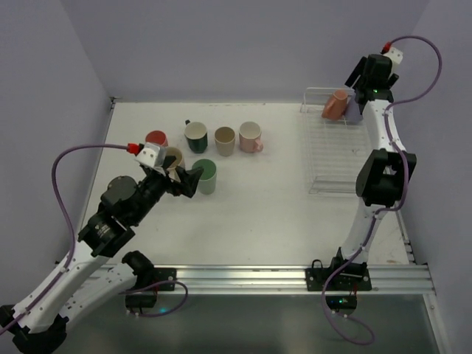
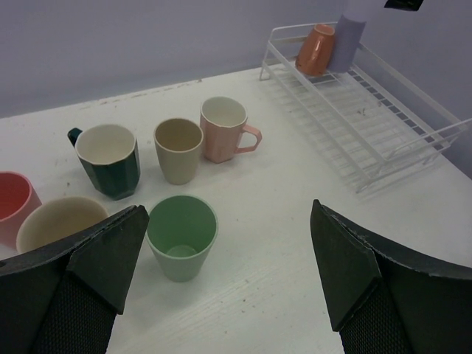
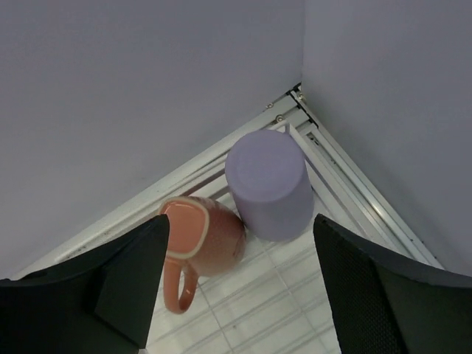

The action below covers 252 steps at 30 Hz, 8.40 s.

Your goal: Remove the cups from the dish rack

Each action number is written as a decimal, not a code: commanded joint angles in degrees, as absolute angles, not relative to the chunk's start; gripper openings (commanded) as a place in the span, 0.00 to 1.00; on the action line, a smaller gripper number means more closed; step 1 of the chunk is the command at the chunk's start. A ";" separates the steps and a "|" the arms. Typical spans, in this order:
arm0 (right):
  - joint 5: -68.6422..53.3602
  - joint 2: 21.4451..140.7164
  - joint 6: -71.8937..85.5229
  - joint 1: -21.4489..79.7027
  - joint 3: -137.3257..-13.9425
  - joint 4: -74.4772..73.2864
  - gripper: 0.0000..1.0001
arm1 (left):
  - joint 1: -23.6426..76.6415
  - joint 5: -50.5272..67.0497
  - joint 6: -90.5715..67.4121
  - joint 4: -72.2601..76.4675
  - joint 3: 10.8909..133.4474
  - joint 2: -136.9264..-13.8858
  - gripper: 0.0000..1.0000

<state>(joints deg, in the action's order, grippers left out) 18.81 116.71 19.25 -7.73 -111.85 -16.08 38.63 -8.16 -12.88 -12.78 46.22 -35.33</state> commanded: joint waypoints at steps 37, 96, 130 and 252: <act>11.95 115.33 13.71 -10.37 -109.44 1.39 0.40 | 37.00 -8.44 -11.07 -9.05 46.05 -44.47 1.00; -33.93 55.29 74.10 18.54 -25.67 47.56 0.90 | 43.42 15.66 -42.47 16.29 52.55 -63.81 0.00; -7.56 23.56 44.74 18.46 -26.63 -7.73 0.99 | 50.62 -10.46 -13.71 -55.46 99.84 -111.00 0.00; 10.73 114.90 18.71 -3.87 -105.58 -1.68 0.40 | 43.16 -14.42 -9.49 -10.55 44.30 -41.66 1.00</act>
